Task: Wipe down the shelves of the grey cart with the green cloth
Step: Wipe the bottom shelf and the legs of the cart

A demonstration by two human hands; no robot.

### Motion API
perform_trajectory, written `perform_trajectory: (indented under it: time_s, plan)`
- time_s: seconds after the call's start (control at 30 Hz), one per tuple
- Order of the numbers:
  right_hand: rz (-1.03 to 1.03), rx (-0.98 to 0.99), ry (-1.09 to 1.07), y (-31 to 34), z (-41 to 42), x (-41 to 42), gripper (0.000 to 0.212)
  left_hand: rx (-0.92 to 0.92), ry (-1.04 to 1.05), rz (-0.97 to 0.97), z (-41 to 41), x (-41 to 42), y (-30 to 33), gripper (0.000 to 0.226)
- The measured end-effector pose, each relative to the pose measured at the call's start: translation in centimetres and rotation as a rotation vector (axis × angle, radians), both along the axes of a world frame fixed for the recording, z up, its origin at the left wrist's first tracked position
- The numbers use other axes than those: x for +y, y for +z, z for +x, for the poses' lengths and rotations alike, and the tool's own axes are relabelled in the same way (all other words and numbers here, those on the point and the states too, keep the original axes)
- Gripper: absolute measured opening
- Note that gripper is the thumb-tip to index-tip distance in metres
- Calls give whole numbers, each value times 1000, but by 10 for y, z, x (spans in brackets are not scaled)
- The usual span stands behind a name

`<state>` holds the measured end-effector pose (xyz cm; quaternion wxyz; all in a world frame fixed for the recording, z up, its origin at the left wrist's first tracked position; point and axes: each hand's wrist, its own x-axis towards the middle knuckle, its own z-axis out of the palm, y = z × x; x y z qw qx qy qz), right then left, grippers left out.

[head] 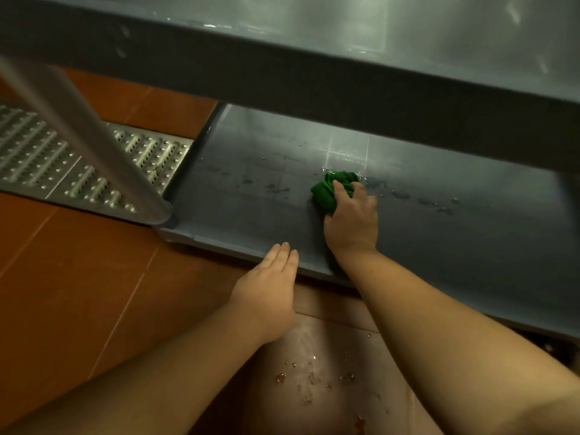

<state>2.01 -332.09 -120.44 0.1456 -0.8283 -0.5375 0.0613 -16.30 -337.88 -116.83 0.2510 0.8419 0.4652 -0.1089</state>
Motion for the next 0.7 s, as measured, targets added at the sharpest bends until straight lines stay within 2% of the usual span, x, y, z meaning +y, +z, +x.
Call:
perform_trajectory:
  time_s: [0.1, 0.2, 0.33, 0.43, 0.7]
  plan:
    - [28, -19, -18, 0, 21, -10, 66, 56, -76, -2, 24, -6, 5, 83]
    - [29, -31, -50, -1, 41, -19, 64, 74, -160, 101, 27, -3, 4, 83]
    - [50, -3, -98, -1, 54, -25, 63, 122, -13, 180, -1, 23, -5, 84]
    - [68, 27, -120, -3, 57, -28, 63, 156, -34, 113, -11, 34, -13, 87]
    - [100, 152, -70, 0, -25, 7, 64, 141, -87, 96, -10, 33, -15, 92]
